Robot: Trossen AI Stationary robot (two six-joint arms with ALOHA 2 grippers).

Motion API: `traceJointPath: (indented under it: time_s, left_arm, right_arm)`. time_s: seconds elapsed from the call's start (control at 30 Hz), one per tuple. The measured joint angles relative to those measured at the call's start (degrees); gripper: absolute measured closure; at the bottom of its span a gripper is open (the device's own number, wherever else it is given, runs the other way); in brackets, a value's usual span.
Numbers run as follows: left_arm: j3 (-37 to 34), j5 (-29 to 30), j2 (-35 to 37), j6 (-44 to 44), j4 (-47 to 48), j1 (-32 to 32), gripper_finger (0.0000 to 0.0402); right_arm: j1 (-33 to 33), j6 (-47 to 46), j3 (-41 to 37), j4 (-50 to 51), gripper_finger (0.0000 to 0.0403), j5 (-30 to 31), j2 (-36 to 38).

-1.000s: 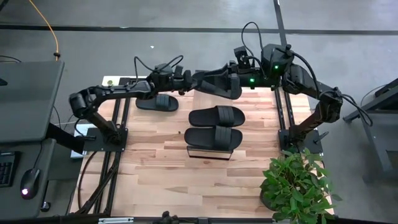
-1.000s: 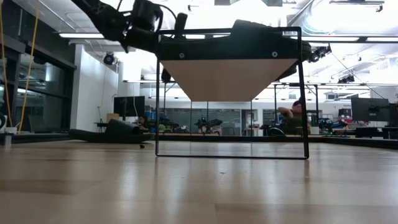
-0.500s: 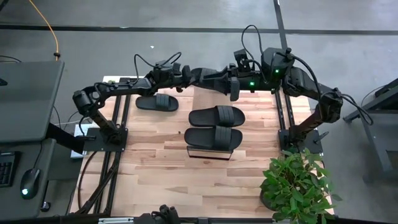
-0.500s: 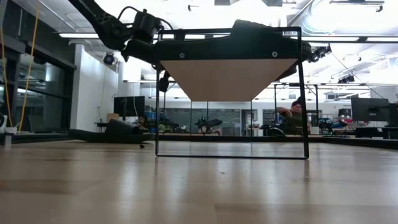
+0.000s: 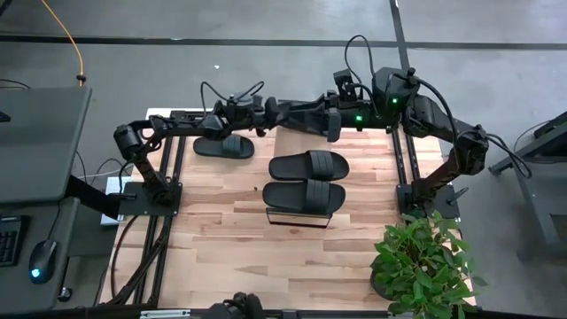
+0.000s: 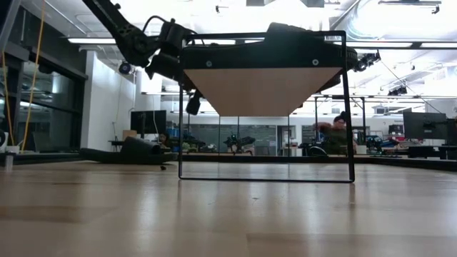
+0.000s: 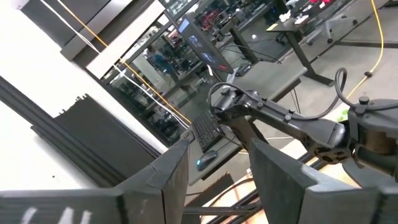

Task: Pick and place slides into the shelf
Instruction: Put the black slide on the shelf

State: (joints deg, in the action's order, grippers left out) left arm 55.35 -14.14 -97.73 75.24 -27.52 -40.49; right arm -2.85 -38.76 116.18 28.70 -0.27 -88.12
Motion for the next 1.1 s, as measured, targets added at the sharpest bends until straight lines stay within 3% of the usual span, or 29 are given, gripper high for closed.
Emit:
traceJointPath:
  time_s: [0.27,0.87,1.1]
  left_arm:
    - [0.0,4.98,0.02,0.02,-2.6,0.0,0.0325]
    - [0.0,7.77,0.02,0.91,0.7,0.0,0.0325]
    - [0.0,6.25,0.02,1.28,1.84,0.02,0.0325]
  right_arm:
    - [0.0,0.04,0.0,0.08,0.0244,-0.17,0.0]
    - [0.0,-0.08,0.0,0.15,0.0244,-0.17,0.0]
    - [0.0,-0.24,0.0,0.15,0.0244,-0.17,0.0]
